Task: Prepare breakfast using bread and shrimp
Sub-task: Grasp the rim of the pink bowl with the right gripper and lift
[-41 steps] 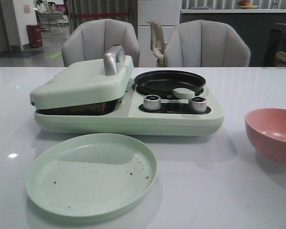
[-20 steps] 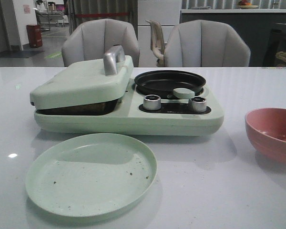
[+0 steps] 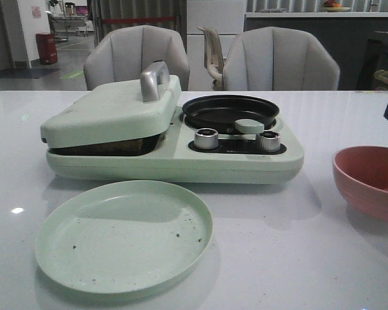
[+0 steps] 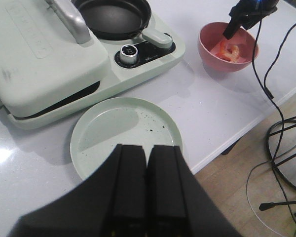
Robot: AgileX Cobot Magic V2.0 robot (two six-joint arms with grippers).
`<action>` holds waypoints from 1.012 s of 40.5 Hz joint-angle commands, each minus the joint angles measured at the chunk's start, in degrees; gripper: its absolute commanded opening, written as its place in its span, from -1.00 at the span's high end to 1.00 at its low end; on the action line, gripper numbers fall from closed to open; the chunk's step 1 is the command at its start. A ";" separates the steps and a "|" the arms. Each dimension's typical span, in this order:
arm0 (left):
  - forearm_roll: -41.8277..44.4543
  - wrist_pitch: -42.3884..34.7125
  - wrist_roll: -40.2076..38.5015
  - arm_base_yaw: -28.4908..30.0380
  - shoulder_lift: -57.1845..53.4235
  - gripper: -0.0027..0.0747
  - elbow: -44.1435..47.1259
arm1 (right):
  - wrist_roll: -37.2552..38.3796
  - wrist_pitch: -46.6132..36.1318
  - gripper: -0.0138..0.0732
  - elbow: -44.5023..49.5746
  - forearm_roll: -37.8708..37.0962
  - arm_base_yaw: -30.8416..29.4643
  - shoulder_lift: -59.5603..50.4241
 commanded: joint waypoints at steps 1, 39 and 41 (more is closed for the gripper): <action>-2.60 -2.92 0.04 -0.46 -0.14 0.67 -1.53 | -0.71 -1.19 -0.62 -2.82 0.10 -0.17 -0.92; -2.60 -2.92 0.04 -0.46 -0.14 0.67 -1.53 | -3.97 -1.31 0.60 -3.97 0.07 1.30 -9.68; -2.60 -2.92 0.04 -0.46 -0.14 0.67 -1.53 | -4.16 -2.17 0.60 -3.97 -0.66 2.13 -11.58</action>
